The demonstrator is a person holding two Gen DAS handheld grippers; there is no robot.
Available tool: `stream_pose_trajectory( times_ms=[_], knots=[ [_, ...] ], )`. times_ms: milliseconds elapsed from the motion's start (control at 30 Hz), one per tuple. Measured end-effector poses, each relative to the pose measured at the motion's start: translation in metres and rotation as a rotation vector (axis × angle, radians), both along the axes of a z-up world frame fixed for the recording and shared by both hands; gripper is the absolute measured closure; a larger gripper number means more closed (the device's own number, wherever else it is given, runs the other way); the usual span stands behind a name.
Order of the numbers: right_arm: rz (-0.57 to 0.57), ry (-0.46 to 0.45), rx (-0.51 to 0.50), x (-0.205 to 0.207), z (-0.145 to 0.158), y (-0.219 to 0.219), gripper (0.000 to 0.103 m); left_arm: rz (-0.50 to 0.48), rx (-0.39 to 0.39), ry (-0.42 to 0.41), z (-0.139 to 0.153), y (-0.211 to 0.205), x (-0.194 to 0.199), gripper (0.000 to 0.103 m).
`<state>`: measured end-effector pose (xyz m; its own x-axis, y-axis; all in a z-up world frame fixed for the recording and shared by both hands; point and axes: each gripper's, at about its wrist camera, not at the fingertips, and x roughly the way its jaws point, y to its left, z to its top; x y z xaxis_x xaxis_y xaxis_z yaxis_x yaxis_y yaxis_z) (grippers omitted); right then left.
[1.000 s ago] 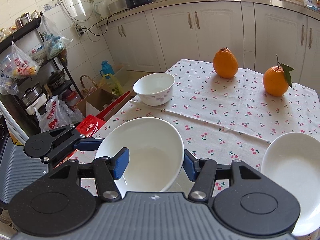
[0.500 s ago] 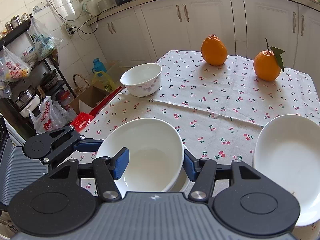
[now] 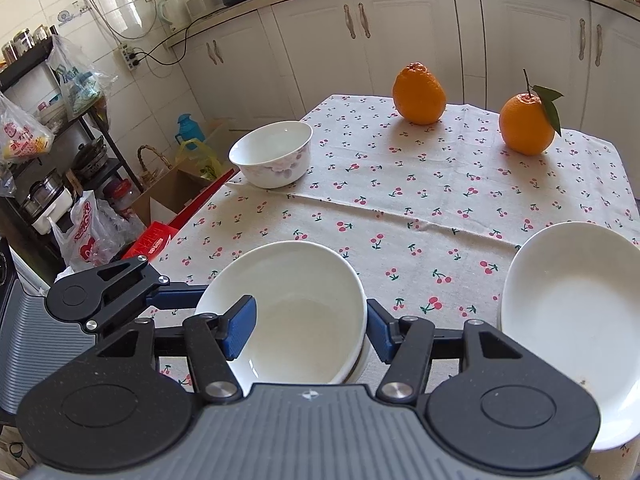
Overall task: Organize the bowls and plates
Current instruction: 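Lower the bowl into the placed bowl and open the right tool, then move the right tool to the remaining white bowl and grip its rim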
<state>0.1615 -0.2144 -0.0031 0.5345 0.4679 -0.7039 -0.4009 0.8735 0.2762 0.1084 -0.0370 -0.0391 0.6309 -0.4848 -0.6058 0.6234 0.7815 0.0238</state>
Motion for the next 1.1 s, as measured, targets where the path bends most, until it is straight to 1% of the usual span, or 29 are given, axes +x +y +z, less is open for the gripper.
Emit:
stream_pose_trajectory(
  times_ms=[67,100,133,200,267,333,500,633,833,1100],
  knots=[
    [-0.001,-0.006,-0.007,0.000,0.000,0.001,0.032,0.003,0.003,-0.008,0.000,0.001,-0.001,0.009],
    [-0.001,-0.015,-0.009,0.000,0.001,0.001,0.022,0.002,0.009,-0.016,0.000,0.001,-0.002,0.006],
    [-0.007,-0.025,-0.012,-0.001,0.002,0.001,0.012,0.001,0.014,-0.020,0.000,0.002,-0.003,0.005],
    [-0.011,-0.048,-0.013,-0.002,0.004,0.002,0.010,0.001,0.017,-0.016,-0.001,0.004,-0.004,0.005],
    [-0.008,-0.052,-0.009,-0.002,0.006,0.003,0.008,0.001,0.017,-0.008,-0.002,0.006,-0.006,0.005],
    [-0.008,-0.058,-0.010,-0.002,0.007,0.004,0.003,-0.003,0.017,-0.003,-0.002,0.010,-0.009,0.005],
    [0.002,-0.067,-0.028,-0.002,0.009,0.011,0.000,0.005,0.023,-0.006,-0.001,0.021,-0.015,0.005],
    [0.017,-0.075,-0.039,0.001,0.013,0.018,0.000,0.034,0.033,-0.023,0.002,0.035,-0.016,0.005],
    [0.037,-0.090,-0.069,0.009,0.019,0.035,0.000,0.112,0.037,-0.052,0.005,0.061,-0.007,0.005],
    [0.079,-0.100,-0.132,0.028,0.026,0.062,0.000,0.205,0.028,-0.081,0.007,0.093,0.015,0.005]
  ],
)
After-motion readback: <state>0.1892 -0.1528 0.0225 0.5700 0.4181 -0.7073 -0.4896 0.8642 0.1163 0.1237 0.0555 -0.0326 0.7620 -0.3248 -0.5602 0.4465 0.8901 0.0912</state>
